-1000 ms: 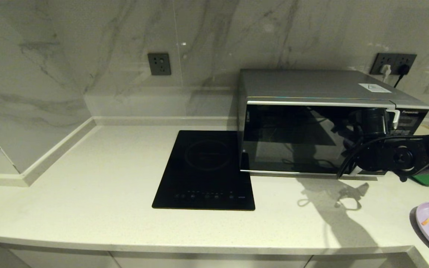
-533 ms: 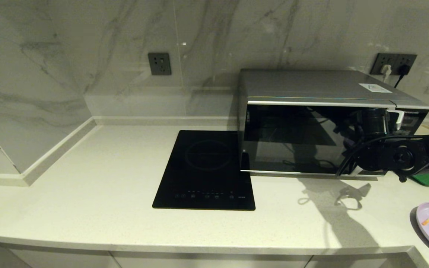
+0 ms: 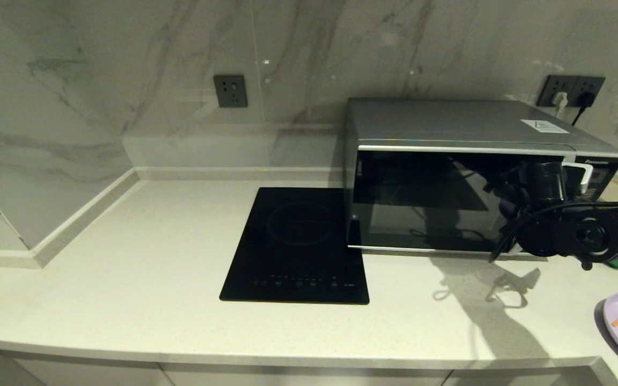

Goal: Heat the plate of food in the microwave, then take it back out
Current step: Open the microwave oven

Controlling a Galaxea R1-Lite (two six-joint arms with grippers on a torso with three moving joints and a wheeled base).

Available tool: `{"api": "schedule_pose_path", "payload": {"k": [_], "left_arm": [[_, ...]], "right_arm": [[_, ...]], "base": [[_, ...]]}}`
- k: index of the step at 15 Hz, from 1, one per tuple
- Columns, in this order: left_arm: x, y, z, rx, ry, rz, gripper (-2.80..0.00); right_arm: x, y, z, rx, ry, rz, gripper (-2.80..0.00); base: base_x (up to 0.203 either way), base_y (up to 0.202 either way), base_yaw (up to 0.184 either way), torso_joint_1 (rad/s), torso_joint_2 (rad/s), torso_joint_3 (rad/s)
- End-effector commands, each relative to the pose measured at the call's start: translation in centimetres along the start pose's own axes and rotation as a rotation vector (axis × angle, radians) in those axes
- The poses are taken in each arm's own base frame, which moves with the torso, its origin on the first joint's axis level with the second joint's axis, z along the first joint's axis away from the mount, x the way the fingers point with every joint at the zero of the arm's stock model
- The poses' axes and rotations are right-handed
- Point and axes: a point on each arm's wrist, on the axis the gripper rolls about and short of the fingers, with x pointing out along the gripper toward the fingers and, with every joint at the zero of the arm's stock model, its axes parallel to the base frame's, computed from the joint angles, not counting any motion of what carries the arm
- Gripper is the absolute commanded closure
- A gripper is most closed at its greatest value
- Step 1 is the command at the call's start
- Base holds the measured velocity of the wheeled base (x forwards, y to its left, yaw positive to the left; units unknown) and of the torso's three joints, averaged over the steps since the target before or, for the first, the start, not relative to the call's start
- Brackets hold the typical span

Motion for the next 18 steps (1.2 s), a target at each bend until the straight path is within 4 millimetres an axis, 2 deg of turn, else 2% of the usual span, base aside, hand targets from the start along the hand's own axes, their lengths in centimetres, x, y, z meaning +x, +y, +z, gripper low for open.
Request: {"api": "schedule_pose_path", "payload": {"k": [1, 4, 6, 8, 11, 12, 13, 15, 16, 18], "left_arm": [[0.0, 0.0, 0.0, -0.001, 0.001, 0.001, 0.00], [0.0, 0.0, 0.0, -0.001, -0.001, 0.000, 0.00], [0.0, 0.0, 0.0, -0.001, 0.000, 0.000, 0.00], [0.0, 0.0, 0.0, -0.001, 0.001, 0.000, 0.00], [0.0, 0.0, 0.0, -0.001, -0.001, 0.000, 0.00], [0.0, 0.0, 0.0, -0.001, 0.001, 0.000, 0.00], [0.0, 0.0, 0.0, -0.001, -0.001, 0.000, 0.00], [0.0, 0.0, 0.0, -0.001, 0.001, 0.000, 0.00], [0.0, 0.0, 0.0, -0.001, -0.001, 0.000, 0.00], [0.0, 0.0, 0.0, -0.001, -0.001, 0.000, 0.00]], "right_arm": [[-1.1, -1.9, 0.0, 0.009, 0.001, -0.010, -2.80], [-1.9, -3.0, -0.1, 0.023, 0.003, 0.001, -2.80], [-3.2, -2.9, -0.3, 0.011, 0.012, 0.075, -2.80], [-6.1, -3.0, -0.1, -0.004, 0.009, 0.201, -2.80], [-12.6, -3.9, 0.2, -0.048, -0.012, 0.451, -2.80], [-14.7, -5.1, 0.5, -0.059, -0.015, 0.539, -2.80], [-15.9, -6.4, 0.7, -0.063, -0.015, 0.596, -2.80], [-17.2, -9.4, 1.8, -0.061, -0.015, 0.673, -2.80], [-17.7, -11.0, 2.7, -0.074, -0.005, 0.700, -2.80], [-18.8, -13.1, 6.2, -0.071, 0.006, 0.734, -2.80]], "base": [[0.000, 0.000, 0.000, 0.000, 0.00, 0.000], [0.000, 0.000, 0.000, 0.000, 0.00, 0.000], [0.000, 0.000, 0.000, 0.000, 0.00, 0.000], [0.000, 0.000, 0.000, 0.000, 0.00, 0.000], [0.000, 0.000, 0.000, 0.000, 0.00, 0.000], [0.000, 0.000, 0.000, 0.000, 0.00, 0.000], [0.000, 0.000, 0.000, 0.000, 0.00, 0.000], [0.000, 0.000, 0.000, 0.000, 0.00, 0.000], [0.000, 0.000, 0.000, 0.000, 0.00, 0.000], [0.000, 0.000, 0.000, 0.000, 0.00, 0.000]]}}
